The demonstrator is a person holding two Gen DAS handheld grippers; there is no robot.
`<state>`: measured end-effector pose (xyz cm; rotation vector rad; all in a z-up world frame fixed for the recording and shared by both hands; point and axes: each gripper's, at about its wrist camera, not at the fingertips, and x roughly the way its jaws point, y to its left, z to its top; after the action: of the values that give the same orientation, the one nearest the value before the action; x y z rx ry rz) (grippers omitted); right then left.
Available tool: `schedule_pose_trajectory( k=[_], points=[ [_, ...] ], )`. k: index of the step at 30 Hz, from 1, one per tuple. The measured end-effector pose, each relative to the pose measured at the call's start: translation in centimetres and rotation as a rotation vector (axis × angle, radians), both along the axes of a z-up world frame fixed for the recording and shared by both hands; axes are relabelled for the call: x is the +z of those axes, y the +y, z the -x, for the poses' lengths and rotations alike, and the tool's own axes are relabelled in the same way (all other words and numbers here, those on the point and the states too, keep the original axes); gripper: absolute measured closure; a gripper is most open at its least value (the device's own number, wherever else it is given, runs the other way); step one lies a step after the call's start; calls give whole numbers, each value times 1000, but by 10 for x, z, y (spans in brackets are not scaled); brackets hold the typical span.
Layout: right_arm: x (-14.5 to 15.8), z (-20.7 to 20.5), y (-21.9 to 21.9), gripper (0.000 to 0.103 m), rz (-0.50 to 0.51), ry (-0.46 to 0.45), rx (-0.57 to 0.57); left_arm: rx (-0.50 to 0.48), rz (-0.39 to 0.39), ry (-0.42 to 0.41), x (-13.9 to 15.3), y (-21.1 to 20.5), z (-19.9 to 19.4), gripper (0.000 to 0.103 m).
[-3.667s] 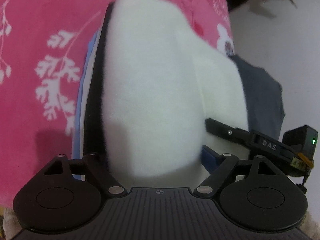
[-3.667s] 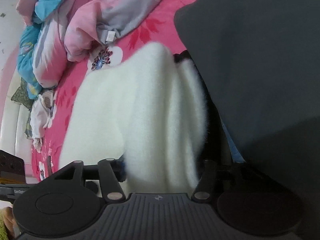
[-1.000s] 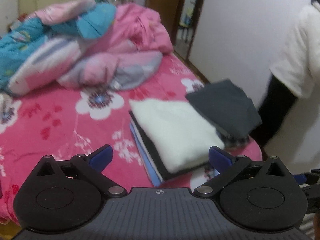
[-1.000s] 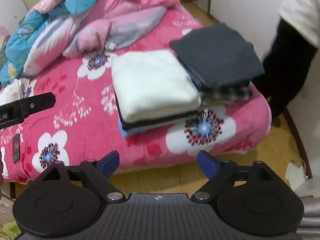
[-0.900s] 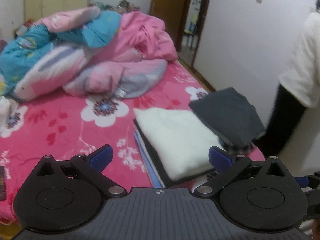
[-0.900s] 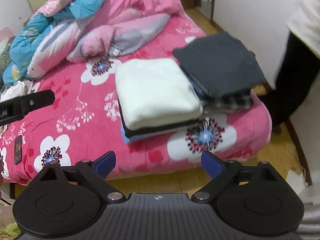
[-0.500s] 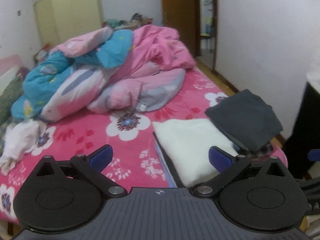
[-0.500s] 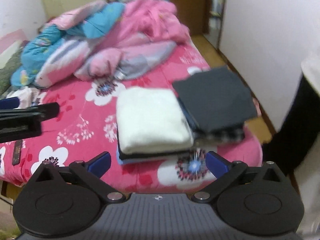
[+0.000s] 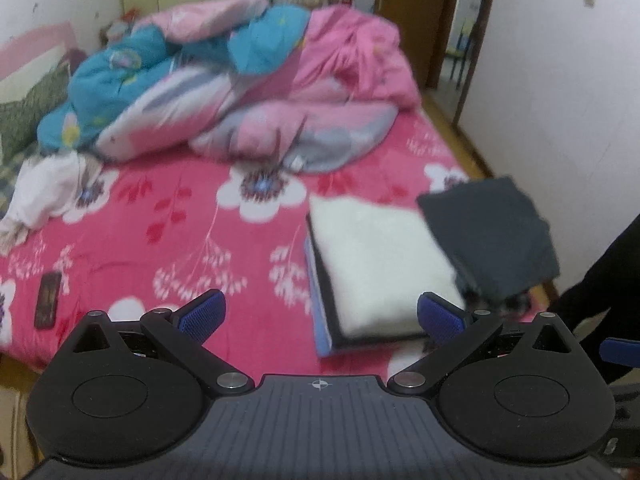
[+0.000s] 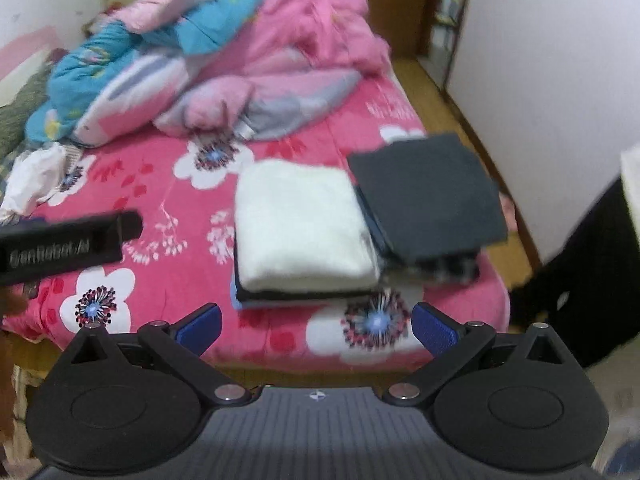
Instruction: Fold clothes
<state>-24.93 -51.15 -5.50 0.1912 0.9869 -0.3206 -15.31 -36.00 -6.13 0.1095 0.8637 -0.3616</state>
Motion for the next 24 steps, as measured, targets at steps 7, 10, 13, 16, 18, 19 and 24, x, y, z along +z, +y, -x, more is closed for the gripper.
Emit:
schedule_pose_trajectory(
  k=[7, 10, 13, 16, 18, 19, 24],
  points=[
    [-10, 7, -9, 0, -18, 50, -105, 13, -46, 30, -4, -3, 6, 0],
    [-14, 13, -11, 0, -22, 65, -125, 7, -63, 57, -9, -5, 9, 0],
    [-19, 17, -12, 0, -34, 78, -138, 8, -79, 66, -11, -8, 12, 0],
    [-21, 19, -12, 0, -34, 86, -137, 15, -87, 71, -11, -8, 14, 0],
    [-21, 20, -12, 0, -29, 91, -132, 19, -91, 74, -11, -9, 15, 0],
    [-21, 20, -11, 0, -24, 92, -129, 21, -93, 76, -11, -9, 15, 0],
    [-23, 20, -9, 0, 3, 106, -111, 26, -98, 82, -12, -10, 15, 0]
  ],
)
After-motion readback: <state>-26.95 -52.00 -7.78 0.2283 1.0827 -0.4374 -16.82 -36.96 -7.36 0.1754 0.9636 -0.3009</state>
